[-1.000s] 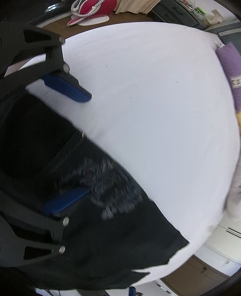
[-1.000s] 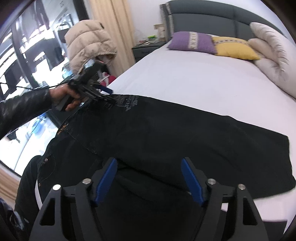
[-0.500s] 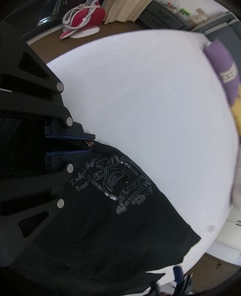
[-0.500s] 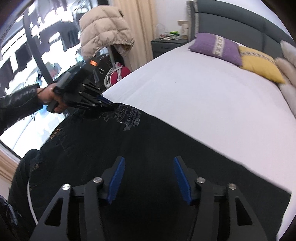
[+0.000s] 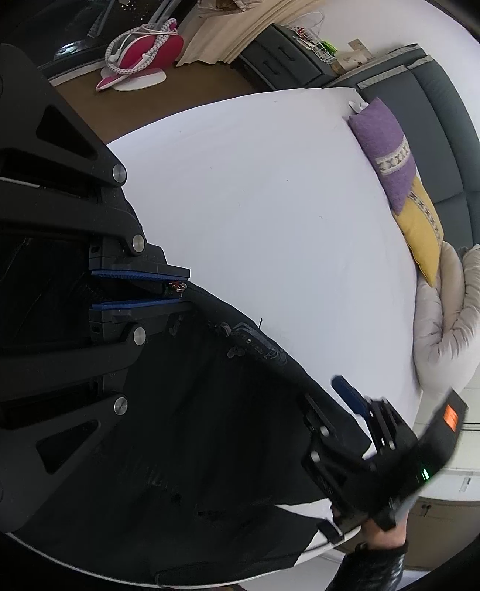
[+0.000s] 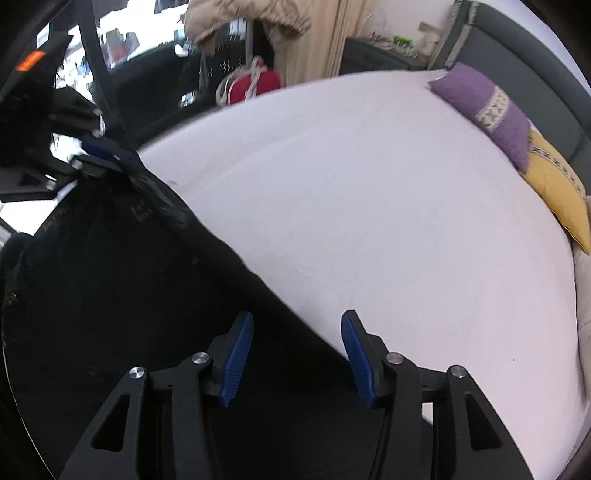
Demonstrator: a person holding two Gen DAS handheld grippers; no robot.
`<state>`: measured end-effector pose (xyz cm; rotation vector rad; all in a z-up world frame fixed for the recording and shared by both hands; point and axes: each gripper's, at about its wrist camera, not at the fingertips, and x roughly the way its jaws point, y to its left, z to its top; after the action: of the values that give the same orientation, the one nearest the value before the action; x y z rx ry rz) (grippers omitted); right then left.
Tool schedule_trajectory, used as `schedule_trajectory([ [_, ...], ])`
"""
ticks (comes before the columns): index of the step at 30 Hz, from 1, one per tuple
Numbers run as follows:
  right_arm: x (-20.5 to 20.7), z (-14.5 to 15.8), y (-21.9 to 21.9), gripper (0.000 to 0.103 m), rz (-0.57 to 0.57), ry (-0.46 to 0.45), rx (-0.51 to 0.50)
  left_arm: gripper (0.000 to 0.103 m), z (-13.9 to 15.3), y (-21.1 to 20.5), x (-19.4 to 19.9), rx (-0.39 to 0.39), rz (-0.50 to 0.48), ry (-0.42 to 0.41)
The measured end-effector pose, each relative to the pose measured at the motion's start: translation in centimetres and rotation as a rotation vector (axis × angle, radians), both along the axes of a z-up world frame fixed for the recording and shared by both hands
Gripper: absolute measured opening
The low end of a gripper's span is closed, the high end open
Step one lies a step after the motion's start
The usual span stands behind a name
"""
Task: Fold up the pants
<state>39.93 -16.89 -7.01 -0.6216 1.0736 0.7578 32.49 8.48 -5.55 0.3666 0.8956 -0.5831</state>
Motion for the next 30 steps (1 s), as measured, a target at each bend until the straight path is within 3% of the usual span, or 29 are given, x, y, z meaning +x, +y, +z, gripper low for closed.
schedule_trajectory([
  [4,1.3,-1.3,0.7,0.049,0.012,0.036,-0.039,0.008,0.0,0.8,-0.3,-0.014,0.002,-0.002],
  [6,1.6,-2.2,1.2,0.025,0.021,0.067,-0.067,0.008,0.5,0.9,-0.9,-0.019,0.006,-0.002],
  [9,1.6,-2.4,1.3,0.01,0.012,0.093,-0.067,0.008,0.8,0.9,-1.0,-0.02,0.01,0.001],
  [16,0.3,0.0,-0.9,0.006,-0.179,0.113,0.098,0.008,1.5,1.0,-1.9,-0.046,0.035,-0.01],
  [22,-2.4,0.4,-2.6,0.005,-0.419,0.239,0.365,0.008,2.6,0.9,-4.7,-0.074,0.051,-0.005],
  [25,-5.4,0.4,-2.8,0.005,-0.449,0.288,0.463,0.008,2.8,0.7,-6.8,-0.082,0.048,0.005],
  [27,-7.7,0.9,-3.0,0.005,-0.427,0.273,0.458,0.008,2.9,0.6,-8.6,-0.087,0.045,0.013],
  [30,-12.1,1.7,-2.7,0.005,-0.361,0.226,0.363,0.008,3.0,0.5,-11.8,-0.098,0.029,0.028],
])
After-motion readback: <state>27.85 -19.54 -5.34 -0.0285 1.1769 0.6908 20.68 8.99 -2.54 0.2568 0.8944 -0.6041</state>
